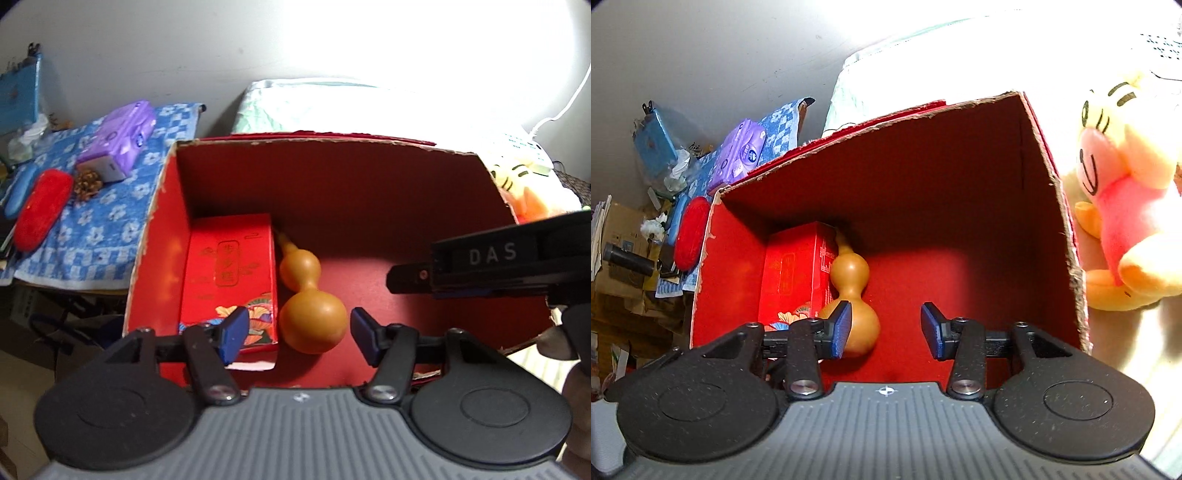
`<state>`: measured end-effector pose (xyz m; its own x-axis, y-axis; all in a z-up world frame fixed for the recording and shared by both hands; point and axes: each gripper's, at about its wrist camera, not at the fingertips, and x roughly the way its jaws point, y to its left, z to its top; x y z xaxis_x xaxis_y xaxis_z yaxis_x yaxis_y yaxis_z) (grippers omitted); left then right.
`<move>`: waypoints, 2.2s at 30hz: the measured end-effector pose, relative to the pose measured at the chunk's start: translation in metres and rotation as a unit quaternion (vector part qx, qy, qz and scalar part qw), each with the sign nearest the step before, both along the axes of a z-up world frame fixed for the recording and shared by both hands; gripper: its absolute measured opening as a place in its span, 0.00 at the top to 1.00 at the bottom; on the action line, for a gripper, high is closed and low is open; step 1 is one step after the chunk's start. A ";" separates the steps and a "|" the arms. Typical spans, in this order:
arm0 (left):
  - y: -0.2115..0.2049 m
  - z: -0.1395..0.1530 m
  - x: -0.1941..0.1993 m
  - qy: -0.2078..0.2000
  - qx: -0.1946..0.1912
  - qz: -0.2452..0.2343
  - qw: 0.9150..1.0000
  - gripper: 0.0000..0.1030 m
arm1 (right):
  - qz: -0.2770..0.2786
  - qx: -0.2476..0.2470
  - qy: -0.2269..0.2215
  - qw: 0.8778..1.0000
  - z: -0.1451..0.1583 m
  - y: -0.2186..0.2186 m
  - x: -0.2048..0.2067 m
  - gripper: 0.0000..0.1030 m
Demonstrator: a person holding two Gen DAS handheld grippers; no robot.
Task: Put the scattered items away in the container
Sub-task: 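Withdraw the right gripper up from the red cardboard box, then move the right gripper down toward the white printed tape roll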
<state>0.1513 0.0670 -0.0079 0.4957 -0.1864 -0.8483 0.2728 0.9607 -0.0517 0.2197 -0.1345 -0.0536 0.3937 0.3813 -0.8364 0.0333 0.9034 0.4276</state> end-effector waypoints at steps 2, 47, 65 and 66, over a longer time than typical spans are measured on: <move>-0.001 -0.001 -0.002 -0.004 0.008 0.009 1.000 0.37 | 0.003 -0.002 -0.004 1.000 0.000 -0.002 -0.003 0.57; 0.013 0.026 -0.103 -0.068 -0.003 0.100 0.993 0.35 | 0.003 0.037 -0.101 0.994 0.024 -0.044 -0.109 0.52; 0.011 -0.031 -0.118 -0.004 -0.029 0.052 0.998 0.33 | -0.009 0.067 -0.032 0.997 -0.021 -0.039 -0.136 0.57; 0.011 -0.033 -0.117 0.000 -0.032 0.044 0.998 0.33 | -0.009 0.069 -0.029 0.997 -0.022 -0.037 -0.135 0.57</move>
